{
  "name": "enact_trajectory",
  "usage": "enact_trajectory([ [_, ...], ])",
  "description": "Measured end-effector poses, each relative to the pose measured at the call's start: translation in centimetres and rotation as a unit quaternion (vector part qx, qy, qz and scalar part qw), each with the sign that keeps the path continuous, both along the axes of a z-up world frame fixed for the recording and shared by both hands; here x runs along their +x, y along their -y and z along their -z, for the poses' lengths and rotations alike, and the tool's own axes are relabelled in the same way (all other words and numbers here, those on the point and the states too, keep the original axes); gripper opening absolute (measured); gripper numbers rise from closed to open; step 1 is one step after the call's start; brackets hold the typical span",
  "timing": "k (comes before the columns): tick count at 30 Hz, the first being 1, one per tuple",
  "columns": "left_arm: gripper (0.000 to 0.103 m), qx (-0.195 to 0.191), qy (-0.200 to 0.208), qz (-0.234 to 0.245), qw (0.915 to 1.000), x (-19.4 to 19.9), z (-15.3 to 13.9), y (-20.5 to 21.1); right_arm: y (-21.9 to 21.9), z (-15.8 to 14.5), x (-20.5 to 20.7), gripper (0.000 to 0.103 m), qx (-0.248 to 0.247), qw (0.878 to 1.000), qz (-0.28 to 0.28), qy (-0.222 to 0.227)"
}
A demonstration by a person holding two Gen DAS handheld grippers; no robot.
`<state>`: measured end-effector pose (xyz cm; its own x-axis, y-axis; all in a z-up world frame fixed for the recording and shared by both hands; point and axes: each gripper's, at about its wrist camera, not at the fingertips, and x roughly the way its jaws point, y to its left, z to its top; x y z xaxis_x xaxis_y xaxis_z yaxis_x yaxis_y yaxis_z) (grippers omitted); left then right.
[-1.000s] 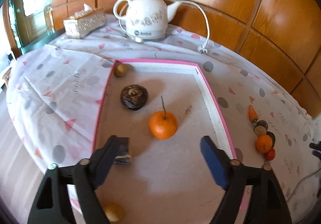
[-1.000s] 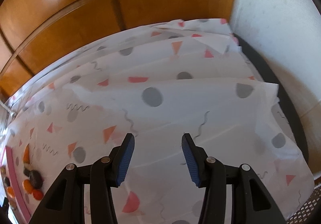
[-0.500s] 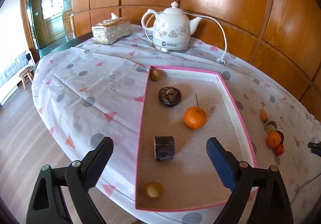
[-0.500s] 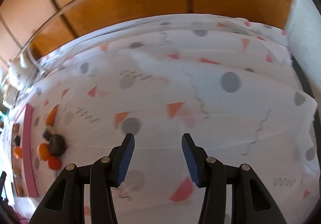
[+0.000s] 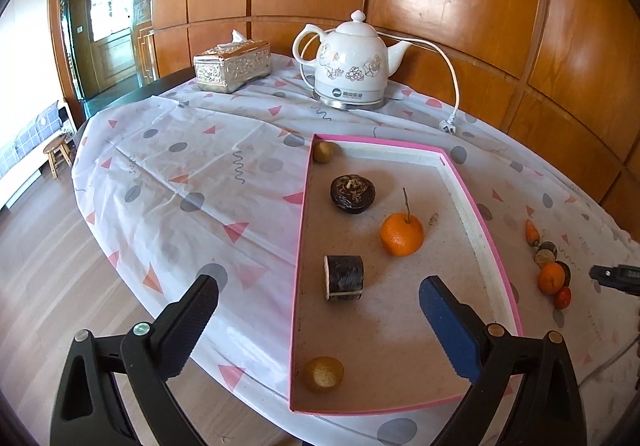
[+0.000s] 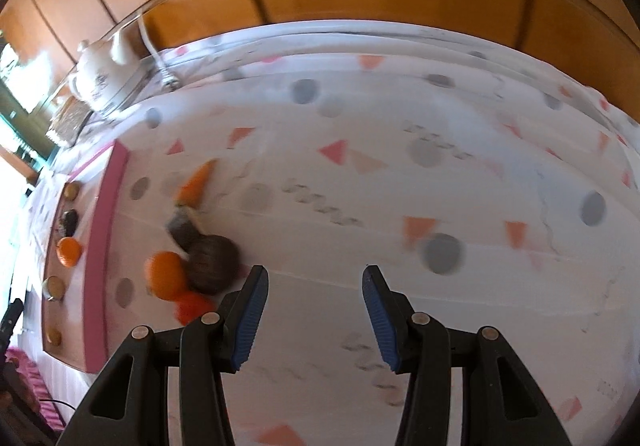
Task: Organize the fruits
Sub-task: 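Reach the right gripper to the carrot and grasp it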
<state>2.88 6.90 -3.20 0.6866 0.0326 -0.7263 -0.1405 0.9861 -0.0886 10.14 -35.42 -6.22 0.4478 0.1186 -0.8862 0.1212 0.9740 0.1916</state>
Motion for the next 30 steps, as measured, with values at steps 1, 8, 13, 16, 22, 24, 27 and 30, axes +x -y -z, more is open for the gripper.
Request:
enact_trajectory([
  [1,0.101,-0.002,0.0,0.0,1.0,0.0,0.0,0.0,-0.6,0.0,0.5,0.05,0.004,1.0,-0.004,0.001],
  [8,0.101,-0.009,-0.003,0.004,0.9999,-0.1,0.3,-0.1,-4.4,-0.8,4.0,0.05,0.031,0.999,-0.025,0.014],
  [13,0.101,-0.011,-0.003,0.014,0.9998,-0.4,0.3,0.1,-6.5,-0.7,6.9,0.05,0.032,0.999,-0.035,0.012],
  [16,0.101,-0.008,-0.001,0.018,0.9998,-0.6,0.3,0.2,-7.4,0.0,8.3,0.05,0.034,0.999,-0.035,0.004],
  [22,0.101,-0.011,-0.011,0.019,0.9997,-0.4,0.7,0.2,-9.1,2.2,10.6,0.044,0.018,0.999,-0.043,-0.027],
  [24,0.101,-0.011,-0.014,0.018,0.9997,-0.3,0.9,0.2,-9.8,3.3,11.1,0.033,0.01,0.998,-0.052,-0.039],
  [27,0.101,-0.011,-0.014,0.015,0.9997,-0.2,1.0,0.1,-11.0,3.4,11.3,0.019,-0.025,0.997,-0.068,-0.029],
  [30,0.101,-0.013,-0.016,0.012,0.9997,-0.2,1.0,0.1,-11.9,3.3,11.2,0.019,-0.055,0.994,-0.09,-0.026],
])
